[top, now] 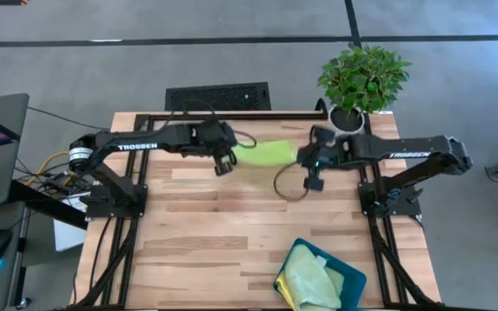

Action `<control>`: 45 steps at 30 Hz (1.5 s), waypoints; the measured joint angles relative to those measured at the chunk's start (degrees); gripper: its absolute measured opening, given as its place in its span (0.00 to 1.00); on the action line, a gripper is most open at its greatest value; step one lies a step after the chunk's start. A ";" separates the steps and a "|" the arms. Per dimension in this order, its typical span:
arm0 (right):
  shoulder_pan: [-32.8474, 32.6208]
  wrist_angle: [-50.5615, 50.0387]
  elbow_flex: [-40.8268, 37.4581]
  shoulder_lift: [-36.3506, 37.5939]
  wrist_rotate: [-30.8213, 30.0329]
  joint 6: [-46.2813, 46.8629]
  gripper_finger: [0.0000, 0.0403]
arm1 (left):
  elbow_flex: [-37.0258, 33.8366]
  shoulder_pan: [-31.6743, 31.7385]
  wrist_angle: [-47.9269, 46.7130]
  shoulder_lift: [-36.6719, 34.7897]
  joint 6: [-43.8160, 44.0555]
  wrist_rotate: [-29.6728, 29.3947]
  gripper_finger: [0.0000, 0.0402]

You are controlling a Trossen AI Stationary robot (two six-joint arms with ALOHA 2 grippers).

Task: Fold microfiber towels
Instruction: Fold the green towel

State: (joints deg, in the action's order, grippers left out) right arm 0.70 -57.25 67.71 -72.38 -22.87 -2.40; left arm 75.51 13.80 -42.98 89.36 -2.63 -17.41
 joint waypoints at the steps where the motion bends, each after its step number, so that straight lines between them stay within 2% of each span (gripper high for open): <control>1: -1.26 -0.12 -0.78 -0.68 1.94 0.87 0.01 | -1.02 -0.80 0.11 -0.05 0.58 0.64 0.00; 5: -5.72 1.05 -4.04 -4.39 8.76 4.85 0.01 | -7.05 -4.42 0.93 -0.02 4.05 3.87 0.00; 11: -11.14 1.72 -5.28 -10.53 9.88 9.29 0.01 | -16.70 -10.22 8.30 -0.02 10.70 4.67 0.00; 15: -11.93 2.92 -5.28 -13.87 9.76 9.45 0.01 | -20.64 -12.83 12.68 0.02 14.33 4.67 0.00; 19: -9.92 6.29 -5.28 -16.47 8.78 9.34 0.01 | -20.66 -14.07 13.69 0.02 16.78 1.97 0.00; 26: -4.73 10.37 -5.24 -19.93 1.32 5.24 0.01 | -20.66 -13.97 12.24 0.02 25.30 -3.00 0.00; 30: -1.33 11.88 -5.23 -20.93 -3.87 4.94 0.01 | -20.66 -13.97 8.63 0.02 31.67 -8.81 0.00; 34: 1.84 14.32 -5.21 -22.02 -4.39 3.76 0.01 | -20.66 -13.79 4.82 0.02 36.71 -13.71 0.00; 39: 4.54 17.21 -5.28 -23.14 -4.20 1.40 0.02 | -20.66 -13.43 4.55 0.02 37.70 -13.98 0.00; 45: 6.34 18.17 -5.27 -23.65 -4.01 -0.07 0.09 | -20.66 -13.06 5.16 0.02 37.68 -14.88 0.02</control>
State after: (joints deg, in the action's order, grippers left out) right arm 7.04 -39.08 62.45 -96.03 -26.88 -2.47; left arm 54.85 0.75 -37.82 89.38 35.05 -32.28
